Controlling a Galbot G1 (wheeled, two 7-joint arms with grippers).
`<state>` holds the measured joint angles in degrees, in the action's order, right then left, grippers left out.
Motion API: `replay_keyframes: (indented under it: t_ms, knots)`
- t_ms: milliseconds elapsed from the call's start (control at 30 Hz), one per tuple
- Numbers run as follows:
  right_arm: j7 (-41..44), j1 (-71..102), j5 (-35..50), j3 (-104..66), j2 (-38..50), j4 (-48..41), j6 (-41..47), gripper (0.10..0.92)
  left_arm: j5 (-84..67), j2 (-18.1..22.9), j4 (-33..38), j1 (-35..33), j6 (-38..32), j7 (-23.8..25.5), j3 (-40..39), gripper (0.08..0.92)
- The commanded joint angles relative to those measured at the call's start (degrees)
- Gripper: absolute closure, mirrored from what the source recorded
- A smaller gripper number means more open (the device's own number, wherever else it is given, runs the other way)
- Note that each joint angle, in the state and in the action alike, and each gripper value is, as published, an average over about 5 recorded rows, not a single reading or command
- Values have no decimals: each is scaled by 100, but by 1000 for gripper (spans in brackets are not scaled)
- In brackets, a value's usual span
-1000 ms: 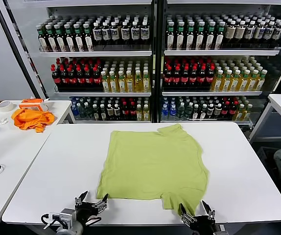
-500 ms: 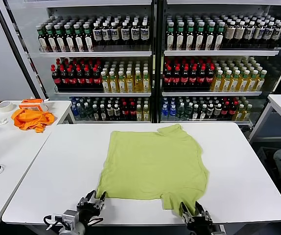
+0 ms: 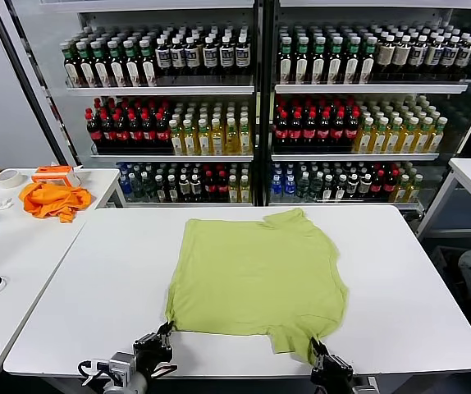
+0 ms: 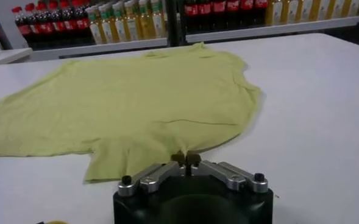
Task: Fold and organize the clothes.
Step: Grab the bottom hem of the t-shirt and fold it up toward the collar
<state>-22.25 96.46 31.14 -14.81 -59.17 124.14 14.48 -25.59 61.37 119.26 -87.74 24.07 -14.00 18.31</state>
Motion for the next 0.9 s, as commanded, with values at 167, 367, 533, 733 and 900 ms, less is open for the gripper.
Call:
replay_keyframes:
  t_ms: [167,367,533,733,900]
  knots:
    - [367,677,260,-415,319,829,29,920,-652,-477,968,-589,-7,15,558,915]
    - [435,1218,138,-645,429,1080,91,920,-815,-688,1177,-1070,-16,0,876,915]
    - [428,1573,114,-868,471,1269,152,920,-856,-752,1316,-1560,-29,-32,1009,915]
    - [364,1779,214,-1146,522,1705,294,920,-1049,-953,1625,-2058,-39,-57,1380,915]
    - [196,769,687,-1071,567,1565,535,920,-1435,-1144,1426,-1485,-282,394,1452,915]
